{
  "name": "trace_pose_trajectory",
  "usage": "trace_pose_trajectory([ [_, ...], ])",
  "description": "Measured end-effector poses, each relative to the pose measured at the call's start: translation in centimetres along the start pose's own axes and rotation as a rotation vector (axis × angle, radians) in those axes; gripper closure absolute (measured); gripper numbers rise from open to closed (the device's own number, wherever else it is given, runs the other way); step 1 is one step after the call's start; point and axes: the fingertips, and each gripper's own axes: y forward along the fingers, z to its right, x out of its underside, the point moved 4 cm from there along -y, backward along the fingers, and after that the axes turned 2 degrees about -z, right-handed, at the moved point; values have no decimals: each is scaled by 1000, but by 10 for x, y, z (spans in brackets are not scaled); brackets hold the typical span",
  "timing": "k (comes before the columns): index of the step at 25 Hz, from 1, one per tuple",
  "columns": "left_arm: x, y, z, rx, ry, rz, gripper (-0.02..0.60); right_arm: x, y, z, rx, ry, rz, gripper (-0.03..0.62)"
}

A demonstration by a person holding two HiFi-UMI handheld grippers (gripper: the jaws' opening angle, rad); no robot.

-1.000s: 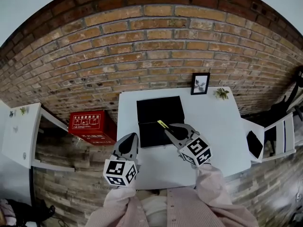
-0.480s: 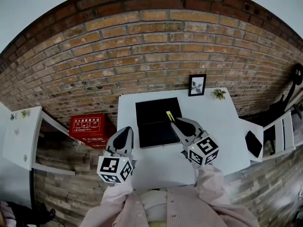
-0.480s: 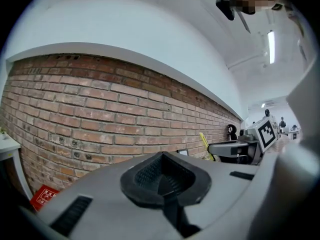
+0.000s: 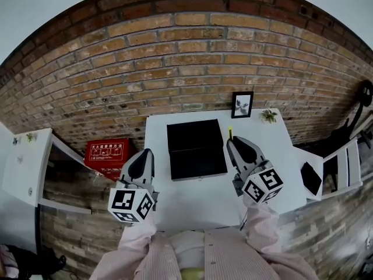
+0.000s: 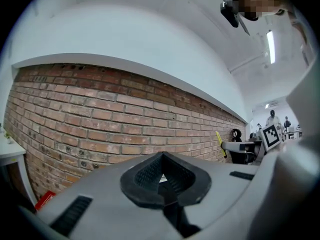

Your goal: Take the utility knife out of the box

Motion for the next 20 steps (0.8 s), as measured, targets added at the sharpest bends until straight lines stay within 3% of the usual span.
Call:
trace_pose_trajectory([
  [12, -17, -16, -21, -87, 6, 39, 589, -21, -31, 27, 161, 70, 119, 540],
  [20, -16, -19, -23, -103, 2, 36, 589, -20, -34, 28, 173, 51, 107, 540],
])
